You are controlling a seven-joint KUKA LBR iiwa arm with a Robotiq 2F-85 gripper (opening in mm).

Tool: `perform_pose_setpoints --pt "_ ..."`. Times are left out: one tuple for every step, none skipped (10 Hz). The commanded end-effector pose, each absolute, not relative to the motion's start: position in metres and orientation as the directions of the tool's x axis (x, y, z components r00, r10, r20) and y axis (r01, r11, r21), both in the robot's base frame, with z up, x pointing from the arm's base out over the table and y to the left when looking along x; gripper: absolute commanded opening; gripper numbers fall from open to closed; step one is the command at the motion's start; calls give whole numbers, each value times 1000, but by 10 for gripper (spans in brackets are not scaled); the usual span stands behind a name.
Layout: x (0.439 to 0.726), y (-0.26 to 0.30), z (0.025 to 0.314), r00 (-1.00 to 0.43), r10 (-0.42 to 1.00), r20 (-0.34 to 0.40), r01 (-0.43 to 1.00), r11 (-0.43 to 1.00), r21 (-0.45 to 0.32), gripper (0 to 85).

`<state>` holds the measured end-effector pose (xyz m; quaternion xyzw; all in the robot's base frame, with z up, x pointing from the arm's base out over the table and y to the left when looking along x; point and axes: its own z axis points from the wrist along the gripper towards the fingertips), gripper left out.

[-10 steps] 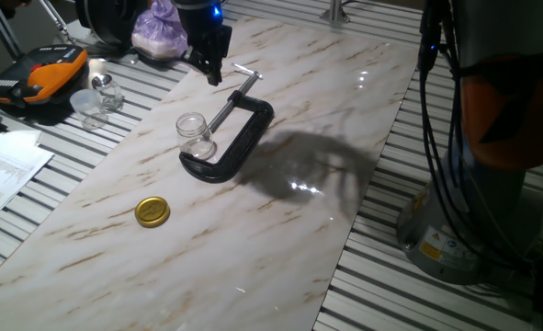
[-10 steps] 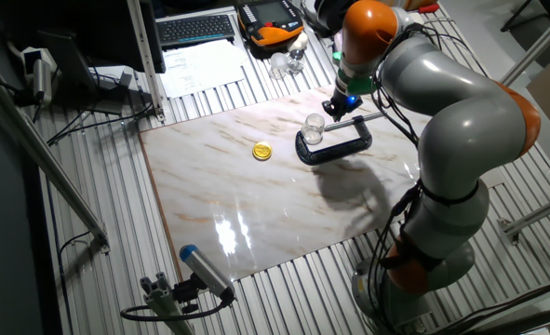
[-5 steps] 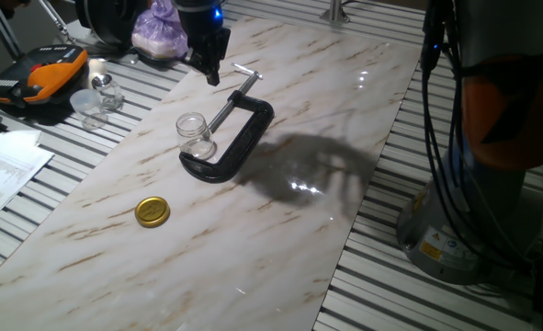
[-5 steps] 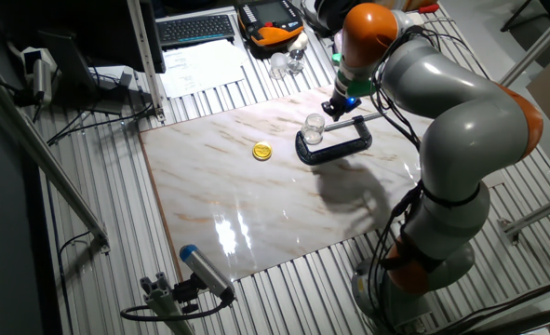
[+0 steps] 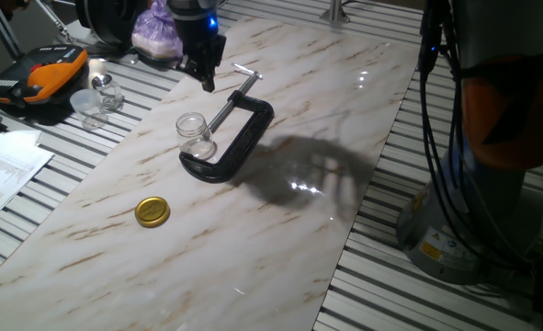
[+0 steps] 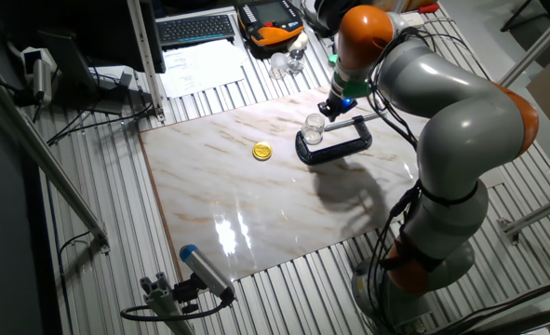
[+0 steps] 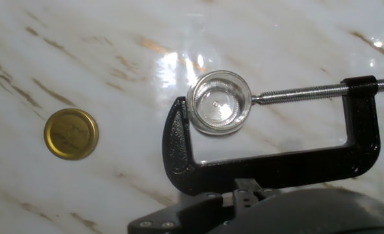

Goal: Screw the lid onto the jar

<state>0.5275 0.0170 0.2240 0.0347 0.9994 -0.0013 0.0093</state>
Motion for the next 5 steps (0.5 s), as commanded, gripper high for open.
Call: perform_pose_setpoints --pt "528 19 224 -997 70 -19 70 998 2 0" --pt "529 22 224 -997 73 -19 73 997 2 0" --pt "530 25 223 -997 70 -20 70 998 0 0" --pt "531 27 221 -998 56 -29 56 998 3 0" --pt "532 29 220 -998 45 -31 45 999 -1 0"
